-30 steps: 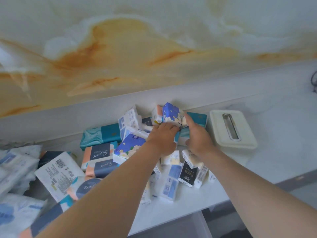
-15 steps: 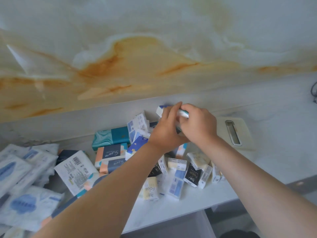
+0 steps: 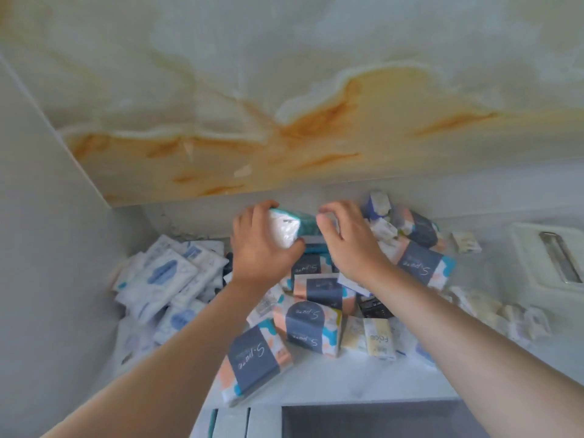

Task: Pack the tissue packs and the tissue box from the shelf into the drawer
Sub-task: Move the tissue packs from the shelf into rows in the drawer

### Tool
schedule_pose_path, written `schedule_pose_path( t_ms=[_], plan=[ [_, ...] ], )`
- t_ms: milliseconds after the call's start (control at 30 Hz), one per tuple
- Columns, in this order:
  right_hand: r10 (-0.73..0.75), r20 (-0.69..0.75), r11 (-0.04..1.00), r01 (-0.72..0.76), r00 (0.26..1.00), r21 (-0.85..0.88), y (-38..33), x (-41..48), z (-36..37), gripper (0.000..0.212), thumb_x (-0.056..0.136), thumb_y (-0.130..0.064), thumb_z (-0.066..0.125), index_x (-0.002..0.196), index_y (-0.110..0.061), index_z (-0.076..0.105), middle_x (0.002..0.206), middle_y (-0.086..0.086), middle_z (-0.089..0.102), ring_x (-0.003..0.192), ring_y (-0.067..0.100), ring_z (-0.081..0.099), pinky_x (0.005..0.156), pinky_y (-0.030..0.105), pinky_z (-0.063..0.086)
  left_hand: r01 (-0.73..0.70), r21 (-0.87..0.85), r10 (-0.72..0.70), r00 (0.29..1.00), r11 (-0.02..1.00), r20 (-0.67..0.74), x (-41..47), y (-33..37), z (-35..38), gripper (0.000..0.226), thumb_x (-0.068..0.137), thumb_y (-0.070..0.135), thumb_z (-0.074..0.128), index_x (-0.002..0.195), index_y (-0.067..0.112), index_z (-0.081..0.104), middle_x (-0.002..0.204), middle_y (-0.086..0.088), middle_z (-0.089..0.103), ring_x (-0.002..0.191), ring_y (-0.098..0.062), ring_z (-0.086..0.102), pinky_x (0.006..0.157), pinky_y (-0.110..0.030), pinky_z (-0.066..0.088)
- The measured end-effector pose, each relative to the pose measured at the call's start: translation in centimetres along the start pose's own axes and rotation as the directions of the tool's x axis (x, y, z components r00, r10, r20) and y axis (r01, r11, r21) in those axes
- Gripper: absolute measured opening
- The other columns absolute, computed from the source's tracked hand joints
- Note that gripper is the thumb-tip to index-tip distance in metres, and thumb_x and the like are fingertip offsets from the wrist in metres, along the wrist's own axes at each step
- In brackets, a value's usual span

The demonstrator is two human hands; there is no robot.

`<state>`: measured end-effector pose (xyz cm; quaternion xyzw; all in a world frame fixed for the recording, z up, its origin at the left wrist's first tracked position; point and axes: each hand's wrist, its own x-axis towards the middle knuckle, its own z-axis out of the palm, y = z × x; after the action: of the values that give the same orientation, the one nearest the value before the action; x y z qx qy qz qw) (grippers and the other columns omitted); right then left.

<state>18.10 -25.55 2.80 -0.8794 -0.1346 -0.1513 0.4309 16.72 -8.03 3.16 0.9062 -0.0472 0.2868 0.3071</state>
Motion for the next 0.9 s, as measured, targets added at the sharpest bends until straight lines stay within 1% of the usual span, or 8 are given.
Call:
schedule_pose_path(
  t_ms=[100,167,300,433,533,667,800,900],
  plan=[
    [0.143,0.312,0.971,-0.073,0.939,-0.227,1.2,0.4,3.0,0.039,0.102,-0.030,0.050,0.139,-0.020,0.049,0.143,0.007,0.043,0.129,0.024,0.048,0.105,0.034,0.039,0.010,0.121,-0.017,0.998,0.993,0.058,-0.4,-4.3,-1.7,0.072,0.067,0.044,0.076,0.129,0.025,0.045,0.121,0.004,0.050,0.115,-0.020,0.041,0.096,-0.036,0.037],
    [0.156,0.396,0.948,-0.025,0.905,-0.317,1.5,0.9,4.3,0.039,0.101,-0.021,0.052,0.139,-0.019,0.050,0.142,0.007,0.046,0.128,0.026,0.049,0.106,0.037,0.040,0.034,0.207,-0.063,0.989,0.978,0.132,-0.5,-6.3,-2.3,0.073,0.067,0.043,0.076,0.129,0.025,0.043,0.124,0.003,0.048,0.117,-0.021,0.042,0.098,-0.036,0.035],
    [0.165,0.422,0.891,0.049,0.891,-0.451,1.6,3.7,6.9,0.046,0.096,-0.014,0.054,0.141,-0.020,0.049,0.140,0.010,0.049,0.126,0.029,0.050,0.102,0.040,0.045,0.068,0.377,-0.116,0.987,0.924,0.107,-0.5,-9.0,-2.4,0.074,0.059,0.049,0.077,0.121,0.025,0.043,0.118,0.001,0.052,0.112,-0.022,0.049,0.094,-0.036,0.033],
    [0.239,0.460,0.844,0.052,0.855,-0.534,1.7,6.6,10.2,0.059,0.093,-0.027,0.059,0.148,-0.020,0.040,0.143,0.011,0.042,0.130,0.032,0.045,0.105,0.041,0.042,0.143,0.357,-0.169,0.985,0.923,0.040,-0.1,-11.2,-2.4,0.071,0.058,0.044,0.080,0.114,0.018,0.045,0.114,-0.006,0.053,0.107,-0.027,0.050,0.087,-0.037,0.038],
    [0.273,0.454,0.815,0.047,0.848,-0.577,2.3,8.1,12.8,0.071,0.086,-0.036,0.065,0.149,-0.021,0.036,0.144,0.012,0.039,0.134,0.033,0.038,0.109,0.048,0.038,0.164,0.384,-0.165,0.986,0.909,-0.031,0.3,-12.9,-3.0,0.070,0.058,0.041,0.080,0.114,0.016,0.046,0.114,-0.007,0.053,0.107,-0.027,0.049,0.085,-0.036,0.042],
    [0.319,0.438,0.733,0.075,0.840,-0.676,3.4,9.3,15.6,0.086,0.077,-0.046,0.069,0.149,-0.025,0.028,0.144,0.011,0.038,0.136,0.033,0.034,0.112,0.051,0.030,0.156,0.353,-0.161,0.987,0.922,-0.015,0.4,-14.6,-2.8,0.074,0.061,0.043,0.079,0.122,0.020,0.044,0.119,-0.006,0.049,0.110,-0.025,0.047,0.088,-0.035,0.043],
    [0.203,0.373,0.625,0.174,0.905,-0.761,3.3,9.6,16.6,0.074,0.075,-0.043,0.070,0.138,-0.023,0.038,0.132,0.010,0.049,0.123,0.031,0.040,0.097,0.040,0.034,0.104,0.374,-0.111,0.994,0.922,-0.005,0.6,-15.3,-2.4,0.078,0.067,0.049,0.076,0.136,0.027,0.045,0.128,-0.007,0.046,0.119,-0.025,0.044,0.094,-0.036,0.042],
    [0.104,0.373,0.627,0.231,0.922,-0.744,3.0,9.5,16.4,0.073,0.072,-0.047,0.070,0.135,-0.024,0.042,0.125,0.007,0.050,0.118,0.029,0.039,0.092,0.038,0.032,0.101,0.371,-0.092,0.995,0.923,-0.042,0.4,-15.4,-2.7,0.076,0.067,0.053,0.075,0.134,0.028,0.049,0.128,-0.006,0.049,0.118,-0.024,0.046,0.091,-0.036,0.044]
  ],
)
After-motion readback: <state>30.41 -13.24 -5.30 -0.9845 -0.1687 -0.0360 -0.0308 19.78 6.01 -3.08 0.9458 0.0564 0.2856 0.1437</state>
